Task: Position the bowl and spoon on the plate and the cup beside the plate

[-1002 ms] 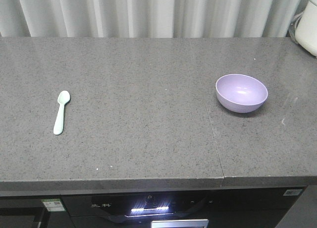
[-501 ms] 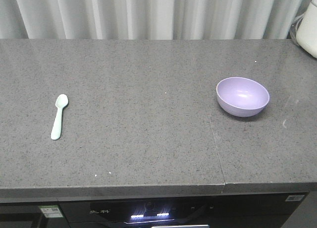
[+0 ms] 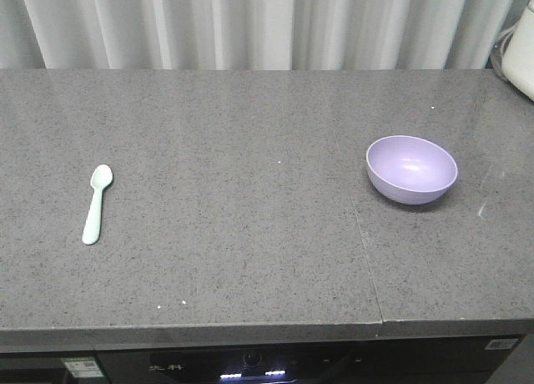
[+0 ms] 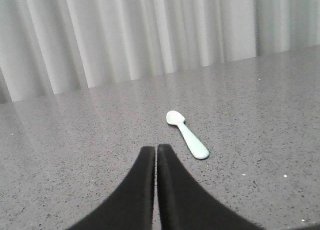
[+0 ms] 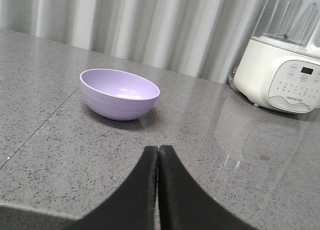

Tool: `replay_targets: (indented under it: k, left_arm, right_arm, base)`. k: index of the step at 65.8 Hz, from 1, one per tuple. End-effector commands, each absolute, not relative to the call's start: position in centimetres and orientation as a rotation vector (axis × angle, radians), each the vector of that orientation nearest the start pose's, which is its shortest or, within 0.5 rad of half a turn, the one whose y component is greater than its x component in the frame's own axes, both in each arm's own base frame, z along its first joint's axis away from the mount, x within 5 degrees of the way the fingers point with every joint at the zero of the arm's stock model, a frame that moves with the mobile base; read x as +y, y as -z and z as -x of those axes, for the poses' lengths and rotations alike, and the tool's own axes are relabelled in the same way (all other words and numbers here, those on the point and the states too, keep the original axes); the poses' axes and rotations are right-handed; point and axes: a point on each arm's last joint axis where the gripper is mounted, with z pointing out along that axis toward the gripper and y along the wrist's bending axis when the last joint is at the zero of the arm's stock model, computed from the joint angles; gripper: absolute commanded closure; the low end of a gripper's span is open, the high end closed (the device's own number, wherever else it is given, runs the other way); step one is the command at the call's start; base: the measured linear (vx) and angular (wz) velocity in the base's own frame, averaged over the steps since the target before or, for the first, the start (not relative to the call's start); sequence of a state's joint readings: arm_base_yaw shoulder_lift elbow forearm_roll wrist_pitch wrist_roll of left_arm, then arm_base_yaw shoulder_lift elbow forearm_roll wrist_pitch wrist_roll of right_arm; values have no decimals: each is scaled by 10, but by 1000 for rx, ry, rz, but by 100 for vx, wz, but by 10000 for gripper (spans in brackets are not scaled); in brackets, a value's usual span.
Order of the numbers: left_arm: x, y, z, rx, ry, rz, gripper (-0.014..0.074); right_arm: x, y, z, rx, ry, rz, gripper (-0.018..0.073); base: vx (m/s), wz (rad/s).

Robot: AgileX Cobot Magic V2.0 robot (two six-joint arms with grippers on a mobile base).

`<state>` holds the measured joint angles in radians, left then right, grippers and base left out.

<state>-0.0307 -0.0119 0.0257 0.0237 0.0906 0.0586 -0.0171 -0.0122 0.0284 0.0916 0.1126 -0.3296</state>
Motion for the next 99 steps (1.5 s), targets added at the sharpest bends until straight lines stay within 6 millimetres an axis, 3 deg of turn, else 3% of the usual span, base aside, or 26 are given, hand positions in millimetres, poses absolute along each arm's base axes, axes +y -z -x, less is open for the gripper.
replay_targets:
  k: [1,99]
  left_arm:
    - [-2,-196,-56,1524,-38,-84,603]
    - [-2,-196,-56,1524,-38,-84,603]
  right_arm:
    - [-1,-201,-56,1532,207,180,564]
    - [-1,-201,-56,1531,207,180,564]
  base:
    - [3,0]
    - [2,1]
